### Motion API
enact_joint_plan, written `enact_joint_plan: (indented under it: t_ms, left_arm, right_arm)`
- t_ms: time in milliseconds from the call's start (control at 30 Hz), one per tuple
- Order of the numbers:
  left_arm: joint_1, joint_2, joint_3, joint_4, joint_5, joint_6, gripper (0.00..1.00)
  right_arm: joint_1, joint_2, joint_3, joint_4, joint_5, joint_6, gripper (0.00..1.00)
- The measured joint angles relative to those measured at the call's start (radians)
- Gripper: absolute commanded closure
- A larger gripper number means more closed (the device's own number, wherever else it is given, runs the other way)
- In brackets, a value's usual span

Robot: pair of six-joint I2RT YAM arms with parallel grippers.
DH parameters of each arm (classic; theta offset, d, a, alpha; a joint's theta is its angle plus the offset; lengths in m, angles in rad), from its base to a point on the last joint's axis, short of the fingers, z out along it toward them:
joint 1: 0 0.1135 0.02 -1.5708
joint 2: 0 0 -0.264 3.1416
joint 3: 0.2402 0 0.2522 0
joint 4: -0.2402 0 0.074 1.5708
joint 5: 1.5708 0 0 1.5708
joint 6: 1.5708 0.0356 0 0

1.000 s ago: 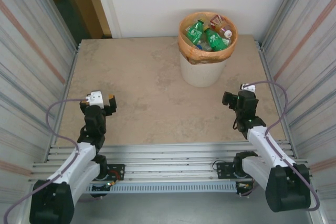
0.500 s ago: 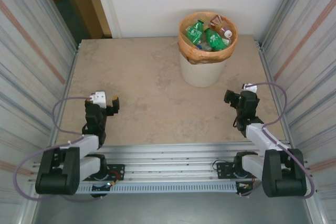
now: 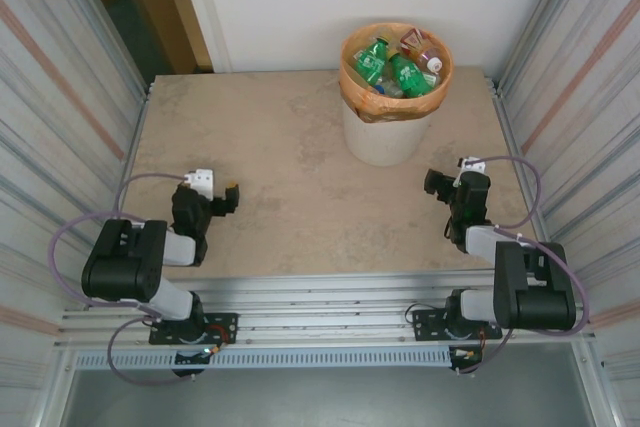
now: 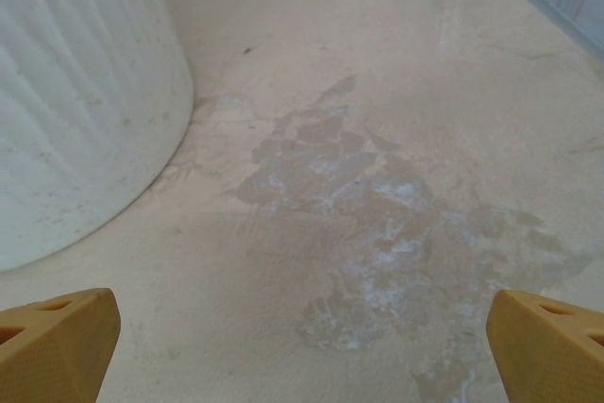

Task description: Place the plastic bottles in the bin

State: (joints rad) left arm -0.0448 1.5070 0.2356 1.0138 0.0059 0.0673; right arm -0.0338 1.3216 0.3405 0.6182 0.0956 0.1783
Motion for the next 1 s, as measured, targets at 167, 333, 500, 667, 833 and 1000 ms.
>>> enact_joint_plan:
  t_ms: [167,333,500,667,833,1000]
  left_arm:
    - [0.021,0.006,0.147,-0.127,0.066,0.011,0.01]
    - [0.059,0.006,0.176,-0.179,0.099,0.007,0.01]
    - [0.058,0.006,0.176,-0.216,0.11,0.007,0.01]
    - [0.058,0.006,0.176,-0.232,0.109,0.007,0.01]
    - [0.057,0.006,0.176,-0.233,0.109,0.007,0.01]
    - [0.057,0.006,0.176,-0.233,0.109,0.007,0.01]
  right_arm:
    - [-0.029,0.037,-0.001,0.097,-0.108,-0.038,0.02]
    - [-0.072,0.159,-0.004,0.216,-0.196,-0.043,0.02]
    - [-0.07,0.222,0.014,0.207,-0.249,-0.06,0.02]
    - [-0.068,0.222,0.042,0.203,-0.254,-0.061,0.02]
    - [-0.043,0.222,0.043,0.196,-0.239,-0.076,0.02]
    - [-0.038,0.222,0.043,0.196,-0.226,-0.083,0.02]
